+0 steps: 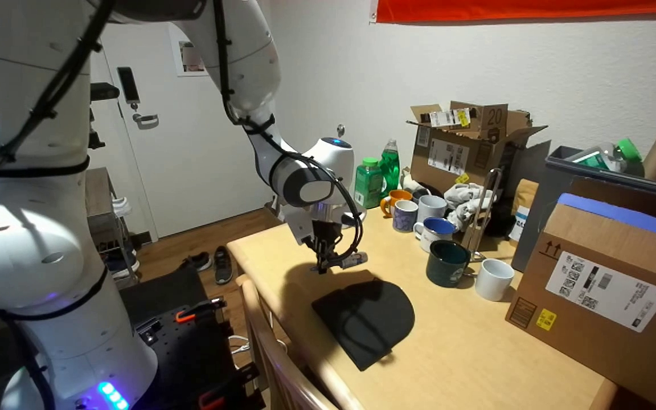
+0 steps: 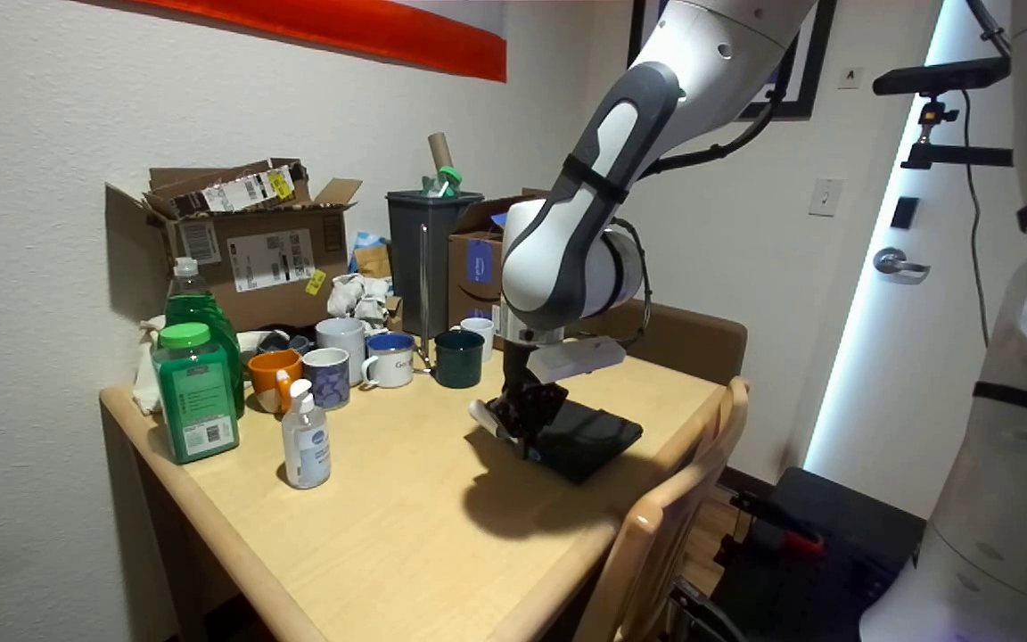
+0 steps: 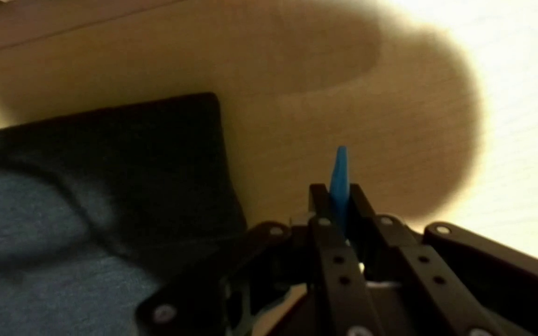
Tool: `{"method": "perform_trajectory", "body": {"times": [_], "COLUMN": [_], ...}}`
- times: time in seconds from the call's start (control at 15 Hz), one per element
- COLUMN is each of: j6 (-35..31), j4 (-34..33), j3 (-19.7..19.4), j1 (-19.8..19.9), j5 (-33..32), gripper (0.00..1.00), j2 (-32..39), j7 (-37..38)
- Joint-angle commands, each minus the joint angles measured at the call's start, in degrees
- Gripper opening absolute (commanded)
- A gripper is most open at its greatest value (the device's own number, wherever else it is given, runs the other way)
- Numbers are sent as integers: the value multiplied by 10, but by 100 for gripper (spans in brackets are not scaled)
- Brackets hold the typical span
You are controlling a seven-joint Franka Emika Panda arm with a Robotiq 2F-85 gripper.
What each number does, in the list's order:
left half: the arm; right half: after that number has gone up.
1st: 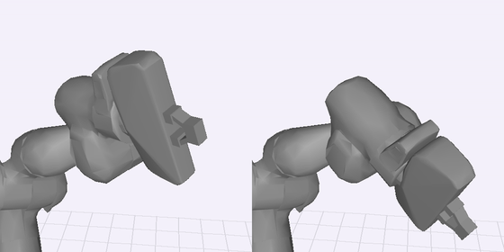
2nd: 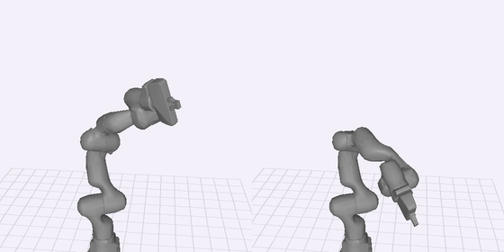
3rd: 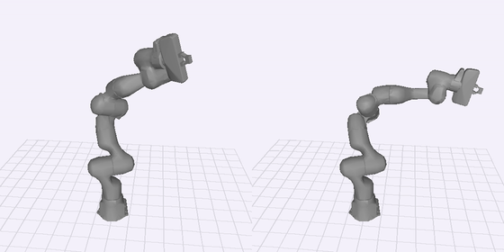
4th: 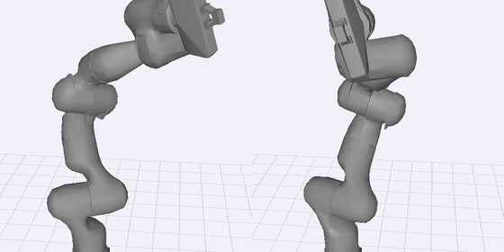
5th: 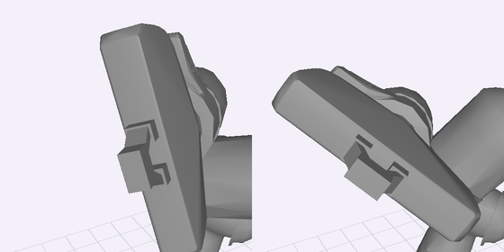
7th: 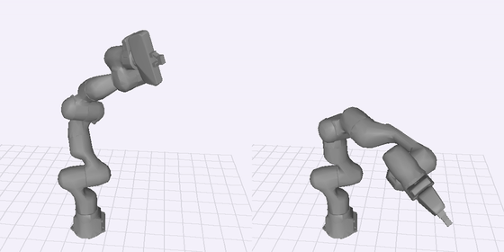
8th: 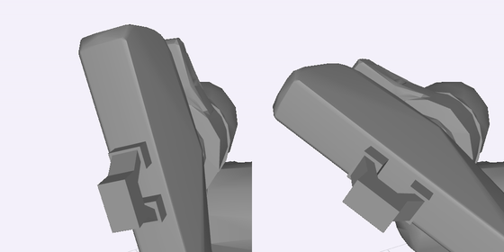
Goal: Roll the lint roller on the beanie
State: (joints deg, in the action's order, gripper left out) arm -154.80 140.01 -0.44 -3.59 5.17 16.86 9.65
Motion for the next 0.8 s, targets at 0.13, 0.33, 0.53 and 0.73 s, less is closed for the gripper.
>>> {"method": "perform_trajectory", "body": {"times": [0.13,0.33,0.53,0.73], "j6": [-7,-6,-6,8], "j4": [12,17,30,27], "j3": [-17,-21,-25,-23], "j1": [-1,12,22,37], "j5": [-19,-6,-5,-3], "gripper": [3,3,3,3], "j2": [-14,-15,-22,-13], "j7": [26,13,8,-15]}}
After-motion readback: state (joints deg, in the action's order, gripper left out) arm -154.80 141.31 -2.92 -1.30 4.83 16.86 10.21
